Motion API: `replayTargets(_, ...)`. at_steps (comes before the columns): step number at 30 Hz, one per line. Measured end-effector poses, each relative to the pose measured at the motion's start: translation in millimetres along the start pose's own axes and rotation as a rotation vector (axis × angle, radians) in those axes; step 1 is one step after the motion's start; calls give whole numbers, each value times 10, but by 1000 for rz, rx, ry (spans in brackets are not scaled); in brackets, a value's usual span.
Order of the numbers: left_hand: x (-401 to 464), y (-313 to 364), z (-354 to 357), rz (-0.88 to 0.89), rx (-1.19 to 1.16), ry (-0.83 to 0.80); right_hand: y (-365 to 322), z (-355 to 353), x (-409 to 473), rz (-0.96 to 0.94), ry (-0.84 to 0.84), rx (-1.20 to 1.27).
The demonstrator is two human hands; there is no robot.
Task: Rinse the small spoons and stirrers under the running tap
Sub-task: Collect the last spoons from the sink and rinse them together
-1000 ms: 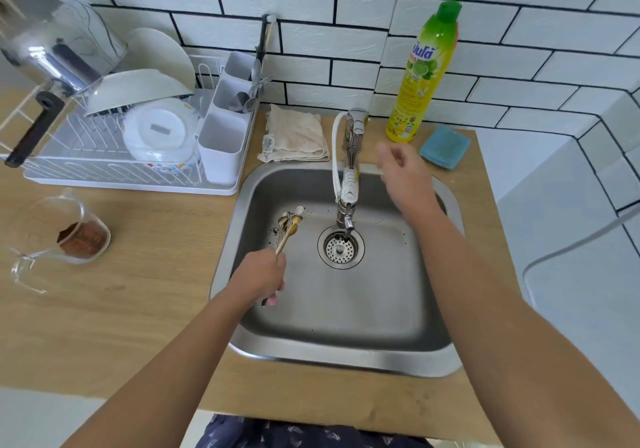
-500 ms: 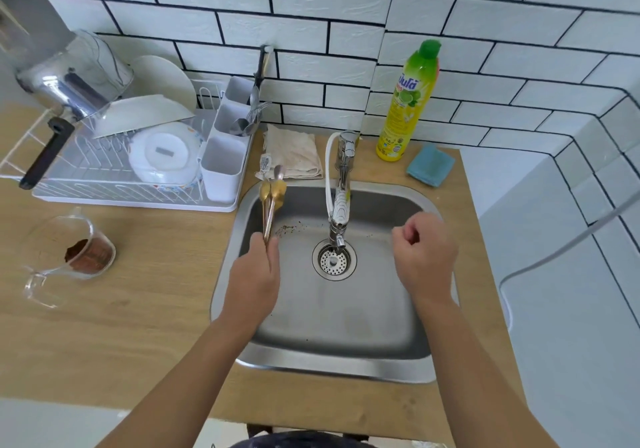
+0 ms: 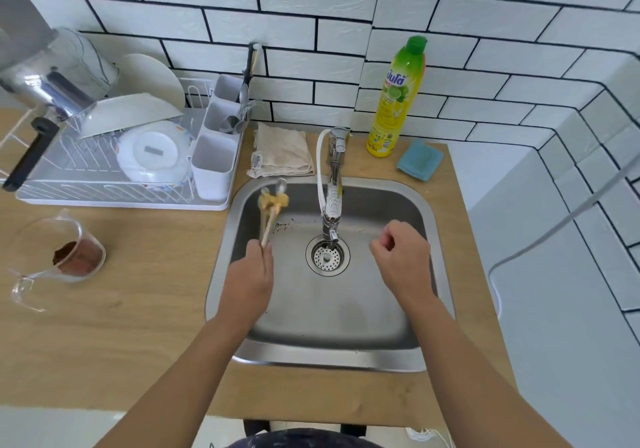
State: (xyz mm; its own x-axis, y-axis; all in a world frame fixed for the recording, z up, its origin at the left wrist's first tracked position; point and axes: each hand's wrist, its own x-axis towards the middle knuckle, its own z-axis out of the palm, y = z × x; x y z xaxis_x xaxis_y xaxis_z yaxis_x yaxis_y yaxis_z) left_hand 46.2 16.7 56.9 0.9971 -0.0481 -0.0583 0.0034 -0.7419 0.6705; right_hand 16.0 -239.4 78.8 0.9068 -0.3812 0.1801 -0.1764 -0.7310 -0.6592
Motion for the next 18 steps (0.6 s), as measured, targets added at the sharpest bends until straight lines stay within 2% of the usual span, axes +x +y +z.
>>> replayTargets(1, 49, -11, -10, -76, 165, -199, 25, 25, -20, 64, -179, -61)
replayTargets(2, 65, 2, -18, -141, 350, -420, 67, 62, -44, 150, -434, -165)
replayTargets(3, 86, 5, -22, -108, 595, -608, 130, 99, -80, 200, -651, -275)
replayTargets(4, 90, -1, -46, -47, 754, -674, 165, 125, -102, 220, -737, -322)
replayTargets(5, 100, 12, -48, -60, 729, -659, 168, 140, -96, 211, -696, -315)
replayTargets(8, 68, 30, -78, -128, 237, -188, 74, 101, -63, 143, -280, -144)
replayTargets(10, -21, 70, -51, -56, 6, 145, 19, 45, -40, 42, -22, -34)
replayTargets(11, -40, 91, -55, -3, -48, 240, 3, 33, -42, -5, 67, -1)
replayTargets(12, -35, 107, -38, 23, -54, 256, -15, 27, -43, -15, 89, 1)
replayTargets(13, 1, 123, -41, 10, -14, 164, 6, 43, -40, 12, 33, -13)
replayTargets(14, 46, 129, -44, -30, 130, -33, 19, 55, -46, 75, -131, -71)
replayTargets(16, 88, 139, -45, -105, 513, -491, 71, 88, -82, 247, -658, -300)
replayTargets(17, 119, 73, -39, -77, 719, -590, 107, 96, -106, 293, -808, -371)
replayTargets(18, 133, 76, -47, -102, 732, -631, 114, 95, -110, 293, -805, -382)
